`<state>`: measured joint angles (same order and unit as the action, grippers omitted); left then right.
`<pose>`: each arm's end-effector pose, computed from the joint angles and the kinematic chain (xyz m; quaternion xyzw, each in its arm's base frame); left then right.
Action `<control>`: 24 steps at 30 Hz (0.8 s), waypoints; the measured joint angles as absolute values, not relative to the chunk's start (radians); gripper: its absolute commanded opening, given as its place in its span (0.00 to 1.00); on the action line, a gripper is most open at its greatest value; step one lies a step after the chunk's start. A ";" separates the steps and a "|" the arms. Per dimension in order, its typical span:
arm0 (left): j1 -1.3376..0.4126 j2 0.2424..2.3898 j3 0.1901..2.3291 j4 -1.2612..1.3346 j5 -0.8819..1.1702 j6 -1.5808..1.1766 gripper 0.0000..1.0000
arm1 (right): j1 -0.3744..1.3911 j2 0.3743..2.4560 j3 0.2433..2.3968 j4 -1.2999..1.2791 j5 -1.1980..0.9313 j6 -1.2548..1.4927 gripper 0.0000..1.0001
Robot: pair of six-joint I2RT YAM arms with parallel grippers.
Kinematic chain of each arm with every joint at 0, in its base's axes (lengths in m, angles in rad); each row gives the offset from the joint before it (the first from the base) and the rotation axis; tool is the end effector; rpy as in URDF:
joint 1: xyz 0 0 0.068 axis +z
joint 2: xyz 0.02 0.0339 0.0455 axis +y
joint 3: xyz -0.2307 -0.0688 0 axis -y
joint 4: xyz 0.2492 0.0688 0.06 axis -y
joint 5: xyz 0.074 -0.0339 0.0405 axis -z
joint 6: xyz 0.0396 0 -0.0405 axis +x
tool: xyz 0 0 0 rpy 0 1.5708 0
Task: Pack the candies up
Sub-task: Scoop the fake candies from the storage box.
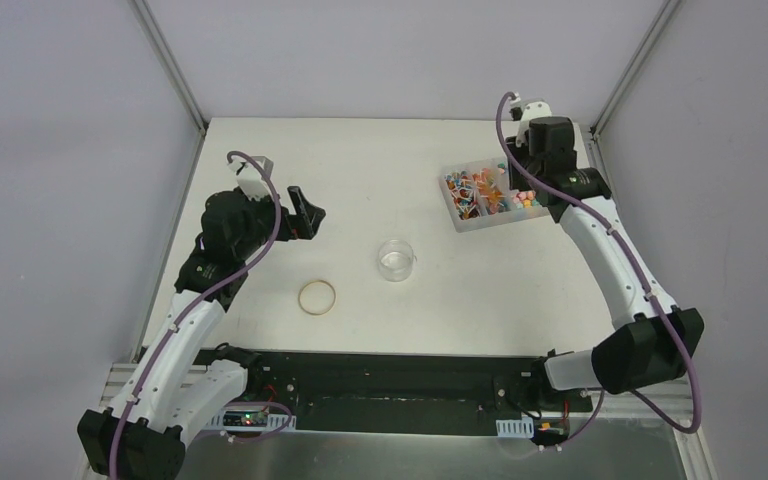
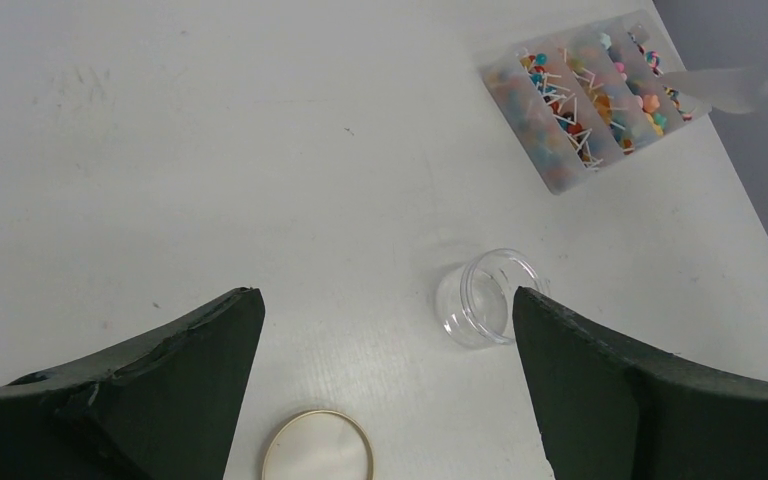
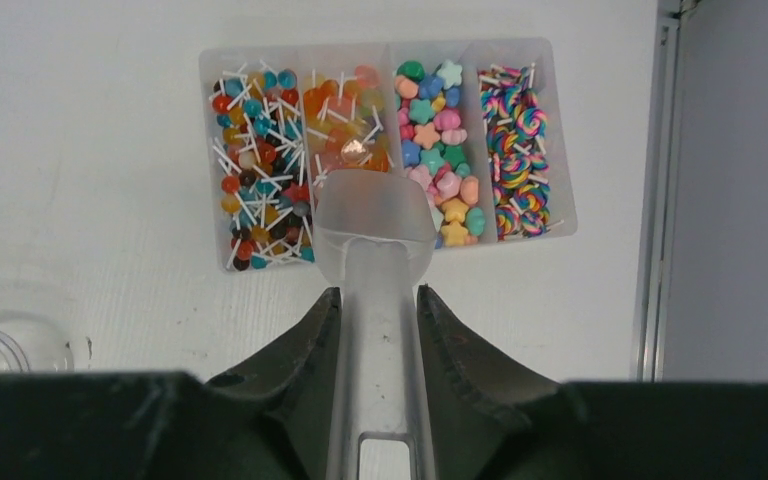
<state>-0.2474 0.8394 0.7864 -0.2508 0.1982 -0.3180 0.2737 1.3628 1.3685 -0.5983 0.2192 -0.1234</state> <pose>0.2168 -0.0628 0.2982 0.0302 0.8036 -0.2409 0.5434 0.3053 0.0768 0.3377 -0.1227 0.8704 -0.0612 0.4729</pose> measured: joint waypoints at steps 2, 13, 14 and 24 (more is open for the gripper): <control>-0.247 0.836 0.786 -0.257 0.182 -0.316 0.99 | 0.266 1.388 1.387 -0.636 0.200 -0.127 0.00; -0.247 0.835 0.786 -0.269 0.157 -0.302 0.99 | 0.244 1.517 1.491 -0.770 0.167 -0.149 0.00; -0.247 0.835 0.786 -0.269 0.157 -0.302 0.99 | 0.244 1.528 1.501 -0.780 0.166 -0.152 0.00; -0.247 0.828 0.786 -0.269 0.157 -0.300 0.99 | 0.229 1.612 1.522 -0.797 0.134 -0.187 0.00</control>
